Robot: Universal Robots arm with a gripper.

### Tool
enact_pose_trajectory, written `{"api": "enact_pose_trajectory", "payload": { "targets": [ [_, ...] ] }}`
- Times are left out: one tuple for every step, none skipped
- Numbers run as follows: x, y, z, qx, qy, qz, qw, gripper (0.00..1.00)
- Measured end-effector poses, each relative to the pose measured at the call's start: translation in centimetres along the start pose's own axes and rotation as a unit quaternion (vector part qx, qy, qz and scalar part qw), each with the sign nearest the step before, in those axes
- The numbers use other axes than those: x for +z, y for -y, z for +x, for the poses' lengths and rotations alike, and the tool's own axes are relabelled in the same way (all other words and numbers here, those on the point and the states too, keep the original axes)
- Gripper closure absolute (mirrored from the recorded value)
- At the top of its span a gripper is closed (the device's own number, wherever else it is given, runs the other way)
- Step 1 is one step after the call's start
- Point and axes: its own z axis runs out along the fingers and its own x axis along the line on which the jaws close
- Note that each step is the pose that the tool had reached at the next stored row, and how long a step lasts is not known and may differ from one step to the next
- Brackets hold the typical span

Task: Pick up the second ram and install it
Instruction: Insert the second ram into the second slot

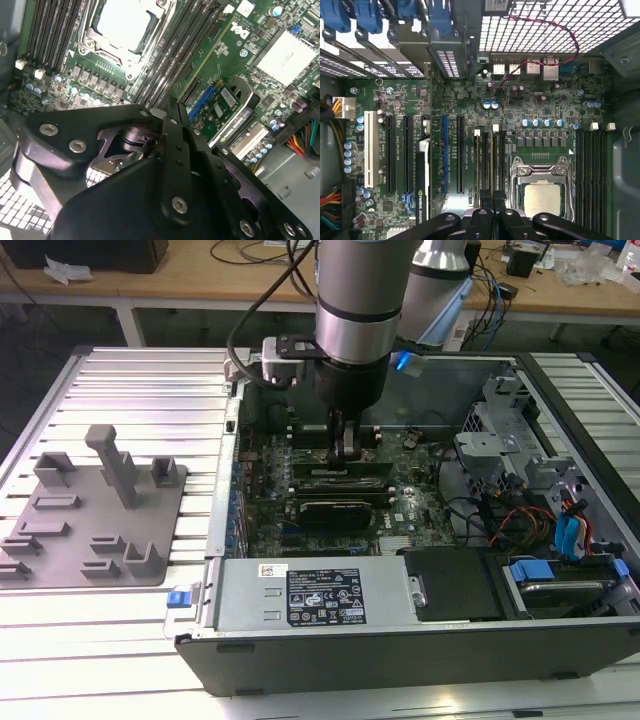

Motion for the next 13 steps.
{"api": "enact_pose_trajectory", "payload": {
  "targets": [
    [0.19, 0.03, 0.00, 0.000, 0.0007, 0.0000, 1.0000, 0.91],
    [0.39, 0.13, 0.00, 0.000, 0.0011, 0.0000, 1.0000, 0.91],
    [0.48, 0.21, 0.00, 0.000, 0.0013, 0.0000, 1.0000, 0.91],
    [0.56, 0.29, 0.00, 0.000, 0.0013, 0.0000, 1.0000, 0.91],
    [0.72, 0.48, -0.01, 0.000, 0.0016, 0.0000, 1.0000, 0.91],
    [0.89, 0.55, -0.03, 0.000, 0.0022, 0.0000, 1.0000, 0.91],
    [1.15, 0.57, -0.08, 0.000, 0.0030, 0.0000, 1.0000, 0.91],
    [1.41, 0.57, -0.10, 0.000, 0.0041, 0.0000, 1.0000, 0.91],
    [1.63, 0.60, -0.10, 0.000, 0.0051, 0.0000, 1.0000, 0.91],
    [1.99, 0.72, -0.09, 0.000, 0.0060, 0.0000, 1.0000, 0.91],
    [2.08, 0.77, -0.08, 0.000, 0.0061, 0.0000, 1.0000, 0.91],
    [2.18, 0.81, -0.08, 0.000, 0.0061, 0.0000, 1.0000, 0.91],
    [2.31, 0.83, -0.08, 0.000, 0.0065, 0.0000, 1.0000, 0.91]
  ]
}}
